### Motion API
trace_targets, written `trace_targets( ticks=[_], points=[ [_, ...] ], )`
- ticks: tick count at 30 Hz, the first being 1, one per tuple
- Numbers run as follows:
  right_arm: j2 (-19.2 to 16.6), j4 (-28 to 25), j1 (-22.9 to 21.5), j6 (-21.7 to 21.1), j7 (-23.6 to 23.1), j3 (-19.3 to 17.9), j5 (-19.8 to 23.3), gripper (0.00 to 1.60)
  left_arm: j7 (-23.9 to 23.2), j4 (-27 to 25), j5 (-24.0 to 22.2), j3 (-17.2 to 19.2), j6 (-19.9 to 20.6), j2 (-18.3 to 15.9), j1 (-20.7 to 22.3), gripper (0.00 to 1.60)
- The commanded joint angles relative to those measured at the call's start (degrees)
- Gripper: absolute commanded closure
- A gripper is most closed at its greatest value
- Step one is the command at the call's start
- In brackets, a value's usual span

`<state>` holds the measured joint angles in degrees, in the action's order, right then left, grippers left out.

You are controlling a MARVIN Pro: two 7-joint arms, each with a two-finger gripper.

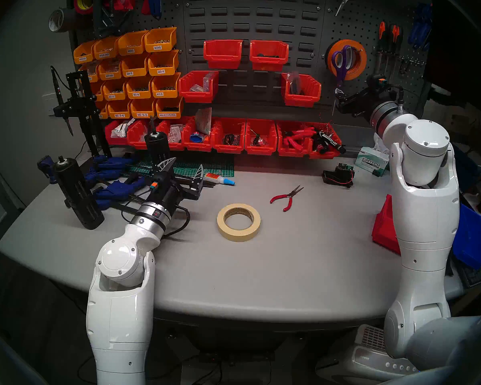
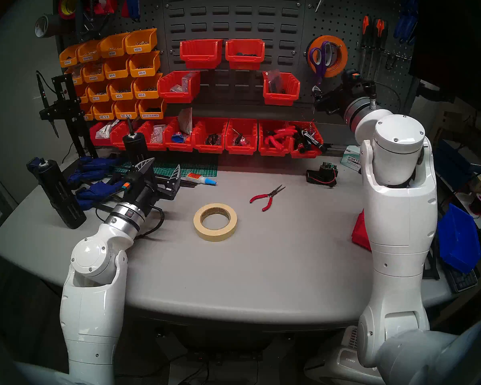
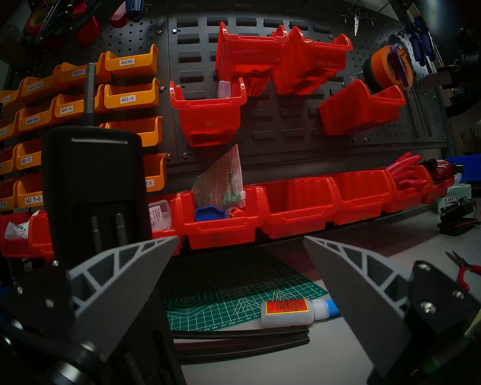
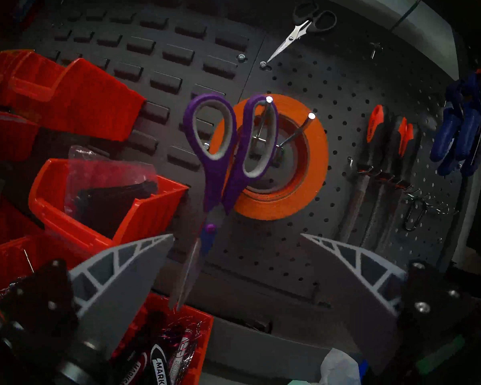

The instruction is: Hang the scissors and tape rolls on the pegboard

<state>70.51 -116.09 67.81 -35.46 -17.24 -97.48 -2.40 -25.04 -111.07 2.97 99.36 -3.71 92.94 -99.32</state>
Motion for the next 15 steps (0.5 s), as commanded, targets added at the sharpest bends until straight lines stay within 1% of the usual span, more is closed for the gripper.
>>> trace_targets(
  ticks=[1, 2, 4, 5, 6, 7, 9, 12, 13, 14, 15],
  points=[
    [0.88, -6.09, 2.15, -0.27, -2.7, -3.51, 4.0, 0.0, 0.0, -0.02, 0.0, -0.02, -0.35, -0.01, 0.04, 0.0],
    [0.87, -7.55, 3.16, -0.79, -3.21, -4.21, 4.5, 0.0, 0.0, -0.02, 0.0, -0.02, -0.35, -0.01, 0.04, 0.0],
    [0.3, -8.34, 4.06, -0.45, -4.42, -4.99, 5.22, 0.0, 0.0, -0.02, 0.0, -0.02, -0.32, -0.01, 0.04, 0.0],
    [0.19, -9.74, 5.13, -0.9, -5.02, -5.67, 5.6, 0.0, 0.0, -0.02, 0.0, -0.02, -0.32, -0.01, 0.04, 0.0],
    [0.43, -9.49, 5.18, -0.52, -5.49, -6.08, 6.23, 0.0, 0.0, -0.03, 0.0, -0.02, -0.31, -0.01, 0.04, 0.0],
    [0.43, -11.02, 6.31, -0.99, -6.05, -6.73, 6.64, 0.0, 0.0, -0.03, 0.0, -0.02, -0.31, -0.01, 0.04, 0.0],
    [0.21, -11.54, 7.26, -0.51, -7.16, -7.39, 7.23, 0.0, 0.0, -0.03, 0.0, -0.02, -0.29, -0.01, 0.04, 0.0],
    [0.44, -15.32, 11.1, -0.6, -9.76, -9.44, 8.92, 0.0, 0.0, -0.04, 0.0, -0.02, -0.27, -0.01, 0.04, 0.0],
    [0.42, -15.21, 11.59, -0.25, -10.55, -9.62, 9.41, 0.0, 0.0, -0.04, 0.0, -0.02, -0.25, -0.01, 0.04, 0.0],
    [0.8, -16.7, 13.0, -0.72, -11.09, -10.34, 9.89, 0.0, 0.0, -0.04, 0.0, -0.02, -0.26, -0.01, 0.04, 0.0],
    [0.85, -16.62, 13.37, -0.52, -11.73, -10.6, 10.38, 0.0, 0.0, -0.04, 0.0, -0.02, -0.25, -0.01, 0.04, 0.0]
  ],
)
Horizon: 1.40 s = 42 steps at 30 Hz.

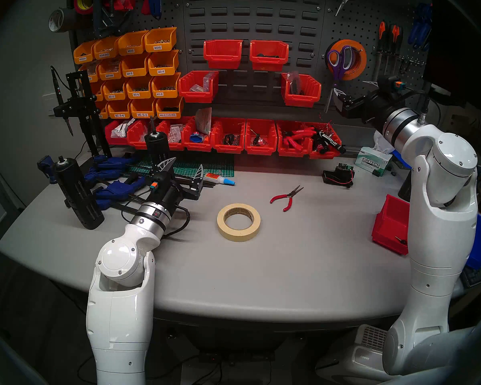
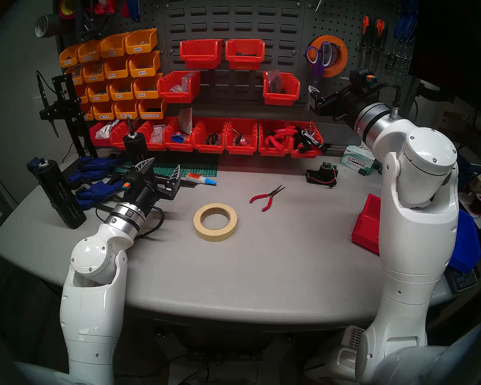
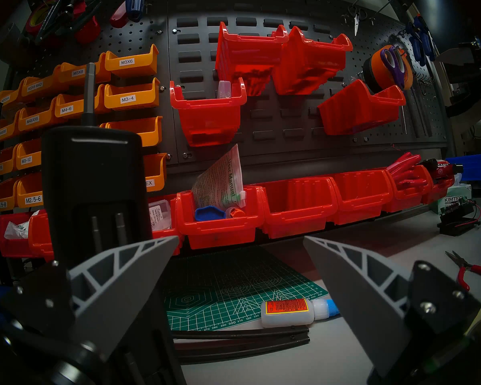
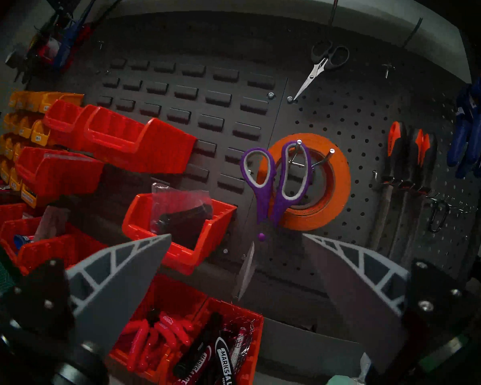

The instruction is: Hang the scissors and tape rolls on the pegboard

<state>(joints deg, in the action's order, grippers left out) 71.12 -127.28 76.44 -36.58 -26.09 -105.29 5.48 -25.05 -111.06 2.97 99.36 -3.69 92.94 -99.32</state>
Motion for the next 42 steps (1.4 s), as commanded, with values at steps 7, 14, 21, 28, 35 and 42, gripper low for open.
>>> trace_targets(
  ticks=[7, 14, 21, 28, 35, 42],
  points=[
    [1.67, -10.83, 11.03, 0.87, -6.56, -6.14, 5.03, 0.0, 0.0, -0.05, 0.0, -0.03, -0.26, -0.01, 0.04, 0.0],
    [3.98, -12.72, 16.68, 2.22, -10.4, -9.21, 7.49, 0.0, 0.0, -0.05, 0.0, -0.03, -0.27, -0.01, 0.04, 0.0],
    [7.12, -12.72, 21.78, 5.2, -13.87, -11.57, 10.33, 0.0, 0.0, -0.05, 0.01, -0.02, -0.25, -0.01, 0.04, 0.0],
    [10.42, -12.72, 27.28, 7.65, -16.41, -11.52, 12.17, 0.0, 0.0, -0.05, 0.01, -0.02, -0.23, -0.01, 0.04, 0.0],
    [13.6, -12.72, 32.5, 12.27, -17.43, -8.37, 11.25, 0.0, 0.0, -0.05, 0.0, -0.02, -0.2, -0.01, 0.04, 0.0],
    [16.41, -12.72, 36.53, 17.46, -16.49, -4.67, 9.1, 0.0, 0.0, -0.06, 0.0, -0.02, -0.19, -0.01, 0.04, 0.0]
  ],
)
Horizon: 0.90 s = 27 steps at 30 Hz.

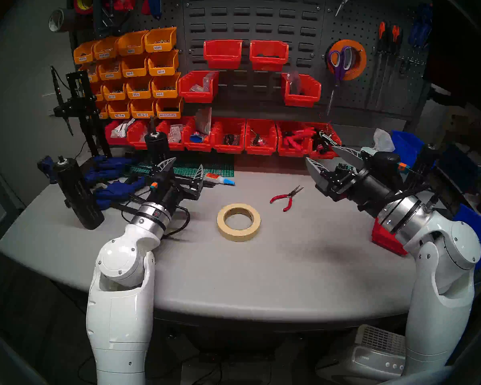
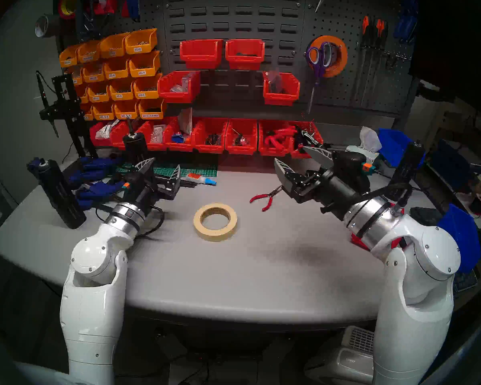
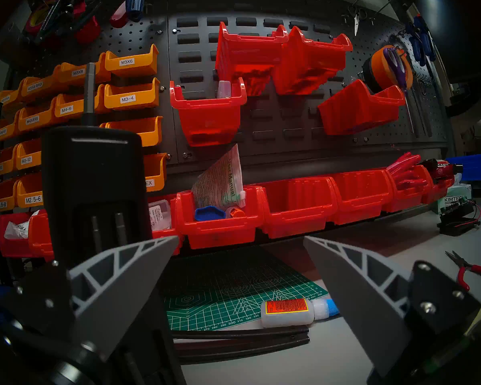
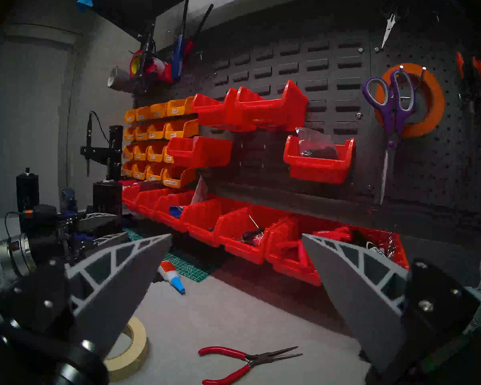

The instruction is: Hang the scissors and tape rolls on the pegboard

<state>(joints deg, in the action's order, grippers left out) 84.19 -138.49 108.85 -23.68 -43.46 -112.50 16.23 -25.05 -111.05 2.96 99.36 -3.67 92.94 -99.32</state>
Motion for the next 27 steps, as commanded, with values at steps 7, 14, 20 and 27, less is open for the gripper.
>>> trace_targets(
  ticks=[7, 14, 20, 27],
  points=[
    [6.98, -1.51, 8.56, 11.38, 3.98, 6.12, -6.57, 0.0, 0.0, -0.07, 0.0, -0.03, -0.25, -0.01, 0.04, 0.0],
    [10.1, -1.51, 11.59, 17.83, 7.96, 8.89, -10.9, 0.0, 0.0, -0.05, 0.0, -0.03, -0.3, -0.01, 0.03, 0.0],
    [12.22, -1.51, 14.0, 22.45, 11.13, 10.75, -13.78, 0.0, 0.0, -0.04, 0.0, -0.03, -0.36, -0.01, 0.03, 0.0],
    [13.01, -1.51, 15.7, 25.38, 13.32, 12.16, -15.67, 0.0, 0.01, -0.03, 0.0, -0.03, -0.4, -0.01, 0.03, 0.0]
  ],
)
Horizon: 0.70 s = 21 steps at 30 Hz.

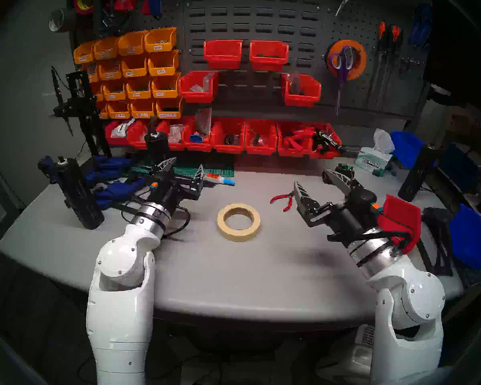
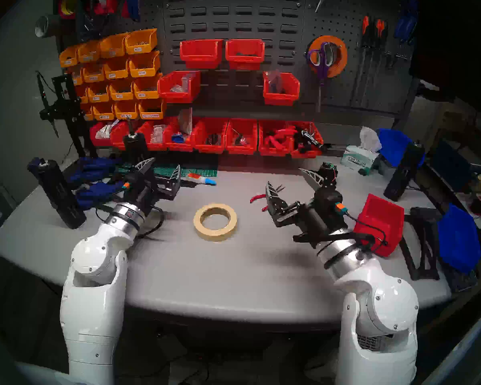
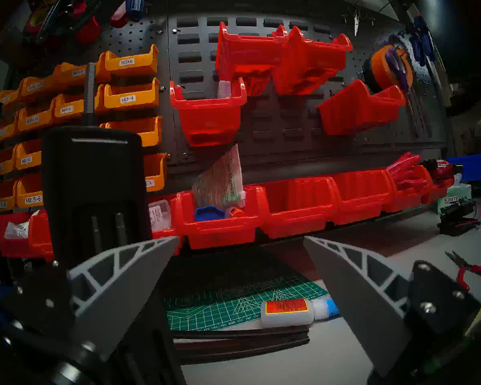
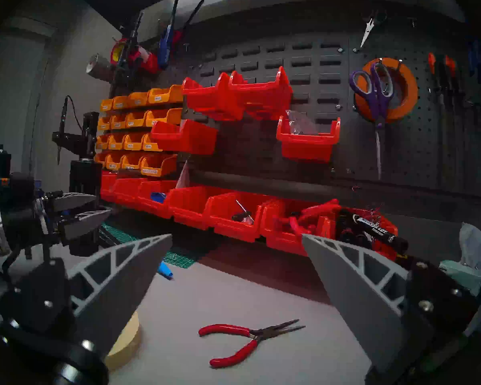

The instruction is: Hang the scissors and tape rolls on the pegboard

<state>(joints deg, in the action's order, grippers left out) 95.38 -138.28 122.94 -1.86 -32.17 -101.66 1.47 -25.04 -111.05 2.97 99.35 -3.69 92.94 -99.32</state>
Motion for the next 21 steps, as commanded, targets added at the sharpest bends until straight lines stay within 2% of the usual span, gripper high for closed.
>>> trace_targets(
  ticks=[1, 12, 21],
  points=[
    [2.21, -1.72, 1.76, 3.87, 2.16, 1.41, -1.29, 0.0, 0.01, -0.03, 0.0, -0.02, -0.39, -0.01, 0.03, 0.0],
    [2.8, -1.72, 2.22, 4.96, 3.54, 1.43, -2.33, 0.0, 0.01, -0.03, 0.0, -0.02, -0.4, -0.01, 0.03, 0.0],
    [3.12, -1.72, 2.44, 5.12, 3.27, 1.45, -1.0, 0.0, 0.01, -0.03, 0.0, -0.02, -0.41, -0.01, 0.03, 0.0]
  ],
)
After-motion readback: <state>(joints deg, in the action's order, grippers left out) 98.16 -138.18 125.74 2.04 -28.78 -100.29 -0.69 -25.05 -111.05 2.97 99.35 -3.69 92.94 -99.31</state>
